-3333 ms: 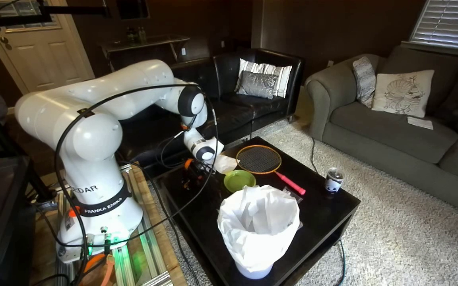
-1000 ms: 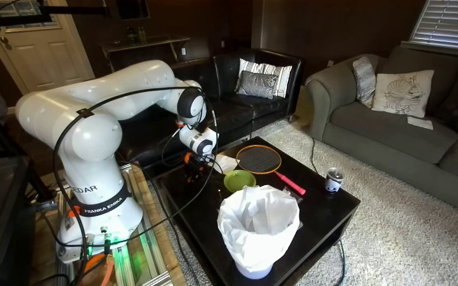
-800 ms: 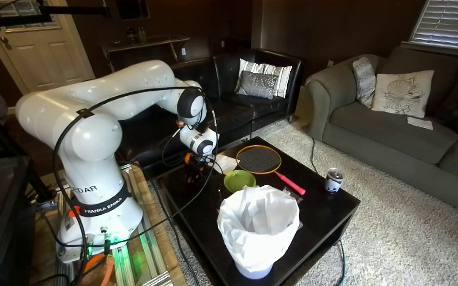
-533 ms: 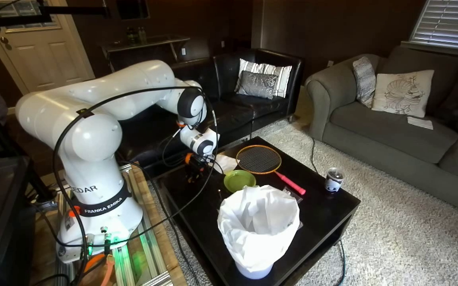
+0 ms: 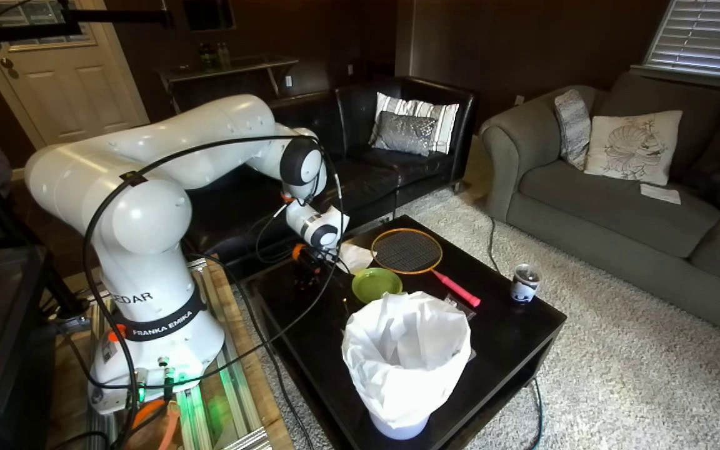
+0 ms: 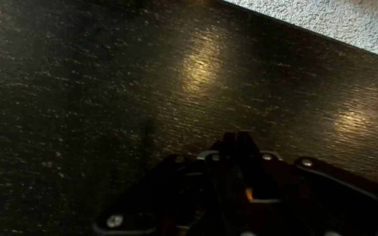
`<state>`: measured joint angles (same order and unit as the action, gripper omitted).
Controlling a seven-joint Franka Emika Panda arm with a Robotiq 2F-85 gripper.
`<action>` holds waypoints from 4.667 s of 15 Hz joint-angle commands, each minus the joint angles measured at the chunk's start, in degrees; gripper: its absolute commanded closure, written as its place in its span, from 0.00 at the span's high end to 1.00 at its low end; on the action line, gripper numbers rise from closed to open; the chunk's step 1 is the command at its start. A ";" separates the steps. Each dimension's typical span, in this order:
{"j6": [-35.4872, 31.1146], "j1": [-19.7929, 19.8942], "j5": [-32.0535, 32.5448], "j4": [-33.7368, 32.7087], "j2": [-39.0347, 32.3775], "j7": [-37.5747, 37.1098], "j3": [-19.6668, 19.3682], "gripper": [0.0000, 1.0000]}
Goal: Pick up the orange object
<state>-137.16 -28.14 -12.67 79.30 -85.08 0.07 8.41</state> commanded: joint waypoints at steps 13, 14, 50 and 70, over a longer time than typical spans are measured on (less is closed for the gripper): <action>-11.21 0.74 -0.31 2.65 0.54 -18.96 -0.44 0.84; -12.18 0.39 -0.28 2.63 0.51 -20.44 -0.81 0.92; -15.29 46.17 3.04 26.32 -0.46 5.05 23.93 0.15; 52.12 5.31 5.67 -11.65 -0.80 -18.46 0.03 0.15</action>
<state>-90.88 -19.00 -9.51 71.14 -84.94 -15.55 10.65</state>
